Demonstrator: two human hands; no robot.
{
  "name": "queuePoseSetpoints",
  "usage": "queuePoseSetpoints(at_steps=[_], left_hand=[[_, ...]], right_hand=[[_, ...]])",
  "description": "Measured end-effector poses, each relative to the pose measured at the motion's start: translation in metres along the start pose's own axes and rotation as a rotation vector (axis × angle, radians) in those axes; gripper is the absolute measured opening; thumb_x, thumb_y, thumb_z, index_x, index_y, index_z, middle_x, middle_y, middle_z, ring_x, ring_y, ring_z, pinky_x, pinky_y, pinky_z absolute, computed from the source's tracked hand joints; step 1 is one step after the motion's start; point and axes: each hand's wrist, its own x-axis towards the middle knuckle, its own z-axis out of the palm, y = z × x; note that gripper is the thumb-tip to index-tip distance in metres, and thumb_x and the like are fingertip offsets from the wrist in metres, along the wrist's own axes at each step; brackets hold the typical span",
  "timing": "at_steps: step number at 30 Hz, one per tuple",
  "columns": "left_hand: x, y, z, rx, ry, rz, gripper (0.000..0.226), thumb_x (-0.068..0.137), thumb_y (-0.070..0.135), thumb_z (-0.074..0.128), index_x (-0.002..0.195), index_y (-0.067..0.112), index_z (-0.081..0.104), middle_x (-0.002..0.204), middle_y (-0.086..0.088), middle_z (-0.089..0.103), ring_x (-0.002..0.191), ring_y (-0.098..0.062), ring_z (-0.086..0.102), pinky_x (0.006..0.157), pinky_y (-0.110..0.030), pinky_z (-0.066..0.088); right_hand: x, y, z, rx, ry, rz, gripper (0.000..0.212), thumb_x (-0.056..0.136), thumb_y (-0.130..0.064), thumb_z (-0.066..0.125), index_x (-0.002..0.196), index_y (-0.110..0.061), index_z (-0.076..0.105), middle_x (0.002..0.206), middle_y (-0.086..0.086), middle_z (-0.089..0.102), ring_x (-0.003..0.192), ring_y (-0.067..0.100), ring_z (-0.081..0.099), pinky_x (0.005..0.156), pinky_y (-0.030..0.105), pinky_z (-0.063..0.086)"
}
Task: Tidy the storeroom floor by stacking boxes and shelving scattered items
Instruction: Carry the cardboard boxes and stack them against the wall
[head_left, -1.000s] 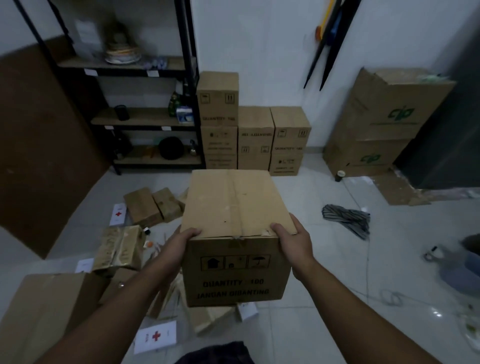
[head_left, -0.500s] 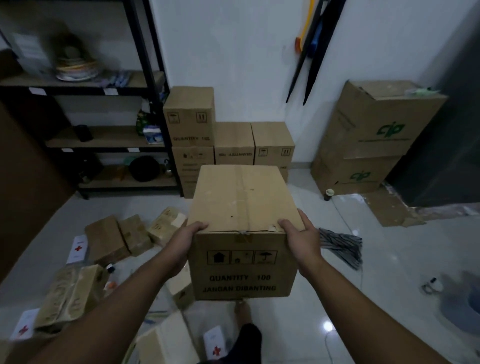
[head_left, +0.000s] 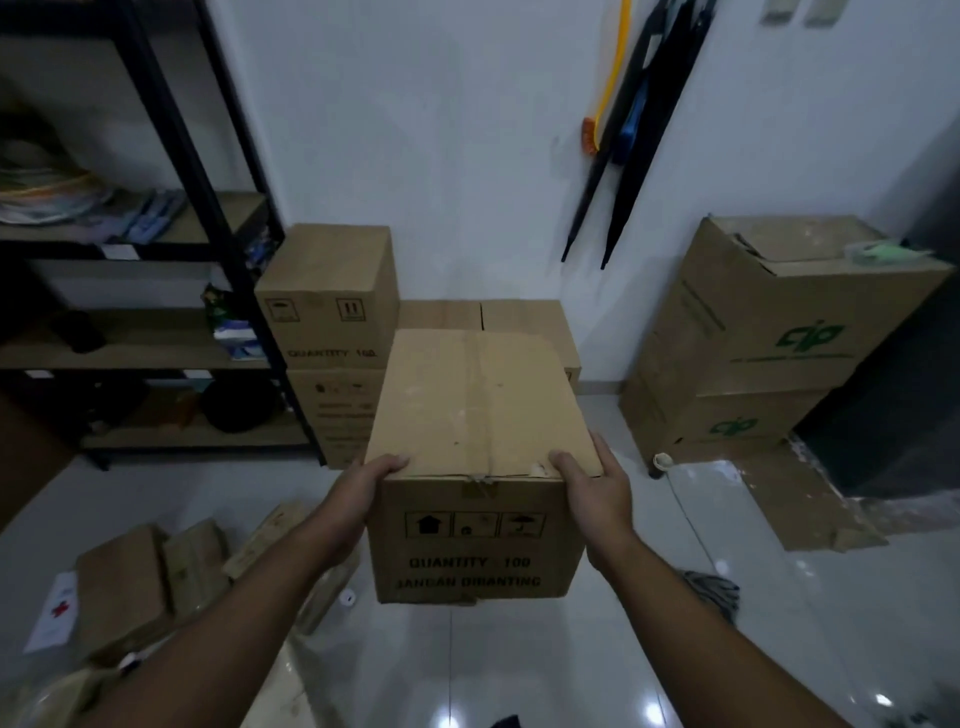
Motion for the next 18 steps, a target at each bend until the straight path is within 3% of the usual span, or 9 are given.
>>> queuePoseSetpoints(at_steps=[4,12,18], left_hand=[[0.067,0.027,0.032,0.032,0.021,0.033,0.041,0.091,0.033,0.068,0.129,0.017,0.065,0.116,-0.002,0.075,0.110,-0.029,0.069,0.089,-0.042,0.054],[0.180,0.081,0.088,-0.002,0.192,0.023,0.033,0.091,0.031,0.068,0.122,0.019,0.067,0.112,-0.002,0.076,0.106,-0.028,0.069,0.079,-0.038,0.053],[0.251,0.110,0.099,0.026,0.254,0.009,0.053,0.074,0.050,0.073,0.119,0.022,0.069,0.109,0.000,0.077,0.103,-0.027,0.071,0.087,-0.044,0.057]], right_hand=[[0.089,-0.016,0.004,0.013,-0.027,-0.015,0.063,0.087,-0.029,0.078,0.146,-0.032,0.055,0.124,-0.012,0.068,0.102,-0.002,0.063,0.101,0.034,0.054],[0.254,-0.054,0.021,0.007,-0.158,-0.043,0.067,0.088,-0.029,0.078,0.149,-0.029,0.052,0.129,-0.008,0.066,0.105,0.001,0.062,0.105,0.036,0.052],[0.342,-0.081,0.052,-0.006,-0.188,-0.030,0.068,0.088,-0.026,0.078,0.150,-0.027,0.050,0.128,-0.007,0.064,0.113,0.013,0.062,0.109,0.038,0.049]])
